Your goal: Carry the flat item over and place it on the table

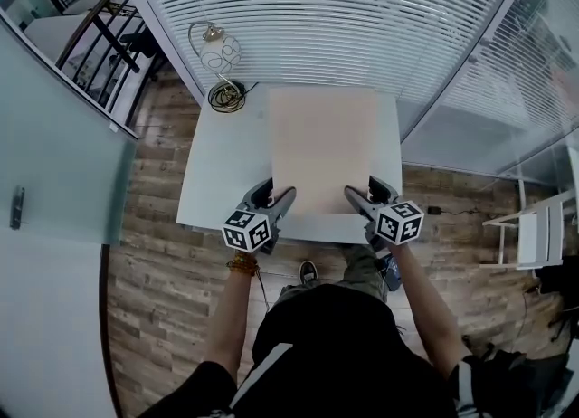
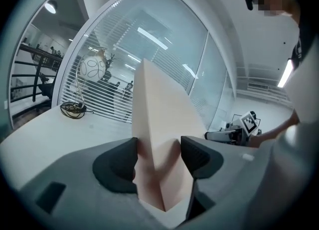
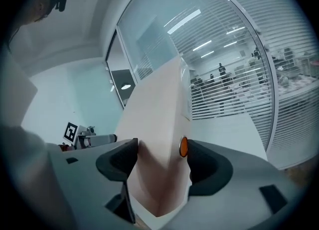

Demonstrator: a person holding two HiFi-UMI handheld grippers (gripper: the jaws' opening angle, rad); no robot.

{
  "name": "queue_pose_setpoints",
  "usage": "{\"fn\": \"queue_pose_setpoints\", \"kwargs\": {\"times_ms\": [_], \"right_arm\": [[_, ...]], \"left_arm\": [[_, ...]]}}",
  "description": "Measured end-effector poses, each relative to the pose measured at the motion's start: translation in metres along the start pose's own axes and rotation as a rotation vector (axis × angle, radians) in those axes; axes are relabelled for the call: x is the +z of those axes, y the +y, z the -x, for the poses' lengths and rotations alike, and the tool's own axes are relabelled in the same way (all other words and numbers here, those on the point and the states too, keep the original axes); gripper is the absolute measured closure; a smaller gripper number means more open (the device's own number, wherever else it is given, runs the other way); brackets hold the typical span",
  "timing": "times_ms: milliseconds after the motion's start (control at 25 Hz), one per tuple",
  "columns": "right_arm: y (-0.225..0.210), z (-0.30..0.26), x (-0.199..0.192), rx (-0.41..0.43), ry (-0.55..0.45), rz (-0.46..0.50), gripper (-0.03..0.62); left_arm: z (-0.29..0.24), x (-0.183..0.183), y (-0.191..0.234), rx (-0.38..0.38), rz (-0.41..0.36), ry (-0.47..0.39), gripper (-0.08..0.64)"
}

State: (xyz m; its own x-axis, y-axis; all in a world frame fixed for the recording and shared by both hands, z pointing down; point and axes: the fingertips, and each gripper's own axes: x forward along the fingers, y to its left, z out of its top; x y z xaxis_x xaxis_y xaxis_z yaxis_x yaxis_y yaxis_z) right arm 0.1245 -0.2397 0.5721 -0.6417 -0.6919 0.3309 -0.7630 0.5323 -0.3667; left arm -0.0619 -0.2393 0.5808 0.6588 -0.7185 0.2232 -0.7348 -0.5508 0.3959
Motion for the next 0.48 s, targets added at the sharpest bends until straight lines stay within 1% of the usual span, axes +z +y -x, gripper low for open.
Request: {"fn": "queue_pose_setpoints", "kwargs": {"times_ms": [320,480], "right_arm": [[-0.015,-0.018,-0.034,0.007,0.065,-0.102,0.308],[-0.020,-0.025,-0.044,0.005,0.083,-0.139,0.308]], "left_arm": [[-0.007,-0.026,0.017,0.034,0.050,0.063,0.280],[-0.011,-0.033,0.025,0.053,0.073,0.083,0.280]]}}
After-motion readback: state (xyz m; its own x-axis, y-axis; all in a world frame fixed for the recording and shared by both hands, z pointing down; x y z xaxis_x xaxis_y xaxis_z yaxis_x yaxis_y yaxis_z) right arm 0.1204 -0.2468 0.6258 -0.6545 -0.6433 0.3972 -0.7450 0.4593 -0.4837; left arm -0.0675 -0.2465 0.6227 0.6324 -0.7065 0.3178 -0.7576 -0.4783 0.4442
